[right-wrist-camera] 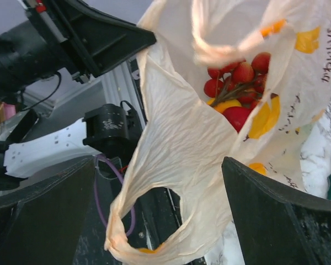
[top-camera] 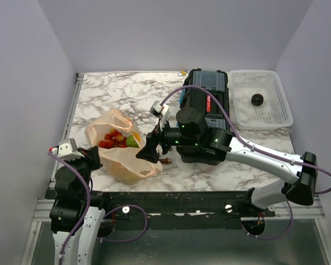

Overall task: Take the fake fruits out of the plastic bag
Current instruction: Adjust the plastic bag at the center of the board, then take out the fake fruit from the plastic bag.

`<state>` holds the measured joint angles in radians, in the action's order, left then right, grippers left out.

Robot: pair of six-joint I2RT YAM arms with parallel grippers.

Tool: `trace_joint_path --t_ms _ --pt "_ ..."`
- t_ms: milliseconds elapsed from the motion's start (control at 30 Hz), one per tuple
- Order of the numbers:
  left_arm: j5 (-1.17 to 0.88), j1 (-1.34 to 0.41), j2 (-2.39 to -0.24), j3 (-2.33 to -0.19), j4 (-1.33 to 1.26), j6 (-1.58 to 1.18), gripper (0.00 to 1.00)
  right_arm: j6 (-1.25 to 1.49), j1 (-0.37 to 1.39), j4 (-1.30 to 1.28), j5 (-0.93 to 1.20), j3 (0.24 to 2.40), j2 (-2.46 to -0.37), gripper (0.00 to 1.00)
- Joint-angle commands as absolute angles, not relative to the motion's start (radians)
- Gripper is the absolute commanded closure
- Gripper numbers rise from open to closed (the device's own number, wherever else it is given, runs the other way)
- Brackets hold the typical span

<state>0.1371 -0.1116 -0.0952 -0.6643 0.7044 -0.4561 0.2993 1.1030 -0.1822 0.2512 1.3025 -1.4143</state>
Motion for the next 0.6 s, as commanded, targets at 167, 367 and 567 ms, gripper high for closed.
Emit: trace_joint_path --t_ms 167,367,567 --pt "0.114 -0.113 -0.099 -0.66 0.685 -0.443 1.0 0.395 1.108 -0.082 0.338 1.346 -1.48 0.39" --pt "0.099 -0.112 -0.104 -0.662 0.687 -0.441 1.0 0.483 1.125 0.076 0.329 1.383 -1.67 0.54" --pt "0.015 -0.113 -0.073 -0.652 0.659 -0.414 1.0 0.489 1.125 -0.094 0.104 1.607 -1.88 0.56"
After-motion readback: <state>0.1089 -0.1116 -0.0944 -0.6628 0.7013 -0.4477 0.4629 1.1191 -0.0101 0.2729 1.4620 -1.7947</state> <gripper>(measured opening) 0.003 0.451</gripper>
